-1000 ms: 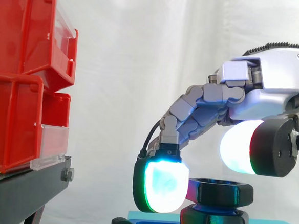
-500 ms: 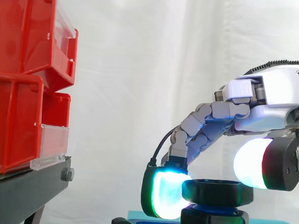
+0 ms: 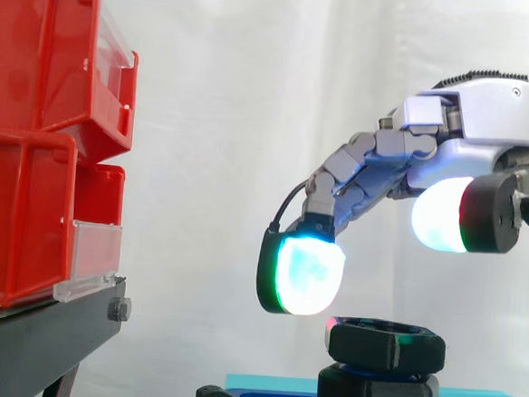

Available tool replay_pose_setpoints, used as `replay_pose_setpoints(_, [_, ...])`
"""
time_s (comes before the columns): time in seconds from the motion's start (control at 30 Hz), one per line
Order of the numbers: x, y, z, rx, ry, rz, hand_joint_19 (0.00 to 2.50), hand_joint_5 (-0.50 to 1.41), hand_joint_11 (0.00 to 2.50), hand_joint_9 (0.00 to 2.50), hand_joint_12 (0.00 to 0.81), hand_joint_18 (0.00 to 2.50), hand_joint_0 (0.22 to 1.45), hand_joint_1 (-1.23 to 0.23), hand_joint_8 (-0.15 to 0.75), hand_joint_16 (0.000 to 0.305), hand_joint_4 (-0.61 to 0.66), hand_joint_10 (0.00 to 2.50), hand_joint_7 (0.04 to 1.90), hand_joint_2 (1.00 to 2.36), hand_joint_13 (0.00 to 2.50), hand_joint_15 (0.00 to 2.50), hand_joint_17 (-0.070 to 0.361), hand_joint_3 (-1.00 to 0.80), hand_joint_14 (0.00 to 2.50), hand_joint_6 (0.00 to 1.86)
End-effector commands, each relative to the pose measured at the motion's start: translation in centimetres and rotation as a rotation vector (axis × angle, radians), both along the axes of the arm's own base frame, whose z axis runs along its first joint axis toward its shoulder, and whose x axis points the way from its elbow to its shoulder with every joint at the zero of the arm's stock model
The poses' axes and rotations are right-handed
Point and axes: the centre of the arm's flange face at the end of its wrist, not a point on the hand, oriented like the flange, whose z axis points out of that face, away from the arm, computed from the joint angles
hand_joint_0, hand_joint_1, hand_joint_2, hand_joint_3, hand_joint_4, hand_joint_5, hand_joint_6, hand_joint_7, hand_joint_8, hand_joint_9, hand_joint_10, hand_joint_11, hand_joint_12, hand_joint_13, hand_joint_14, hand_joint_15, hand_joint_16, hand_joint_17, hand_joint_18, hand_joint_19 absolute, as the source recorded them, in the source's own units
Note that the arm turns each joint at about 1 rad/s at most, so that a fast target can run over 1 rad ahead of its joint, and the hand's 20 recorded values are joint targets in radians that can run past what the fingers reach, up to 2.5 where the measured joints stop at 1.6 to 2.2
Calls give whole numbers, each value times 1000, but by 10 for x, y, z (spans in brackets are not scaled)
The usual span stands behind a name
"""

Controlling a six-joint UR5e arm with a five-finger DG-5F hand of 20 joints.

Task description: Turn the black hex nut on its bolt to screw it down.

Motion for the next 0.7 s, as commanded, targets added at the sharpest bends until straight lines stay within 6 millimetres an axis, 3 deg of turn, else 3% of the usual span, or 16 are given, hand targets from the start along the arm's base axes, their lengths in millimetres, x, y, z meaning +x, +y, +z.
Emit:
replay_pose_setpoints(0.0, [1,-1,4,7,-10,0,214,-198,518,647,376,483,445,-359,349,45,320,8,703,1000,662,222,102,-500,6,716])
replay_pose_setpoints(0.23, [7,13,5,25,-25,8,218,-183,519,648,376,489,447,-351,350,46,328,9,849,1000,663,229,102,-500,7,626])
replay_pose_setpoints(0.4, [14,34,6,60,-33,-2,221,-180,516,655,376,491,447,-350,351,46,326,9,880,1000,663,230,102,-500,7,609])
replay_pose_setpoints(0.67, [16,50,5,58,-28,-19,219,-177,514,660,376,502,449,-349,351,45,328,11,897,1000,667,228,102,-500,7,600])
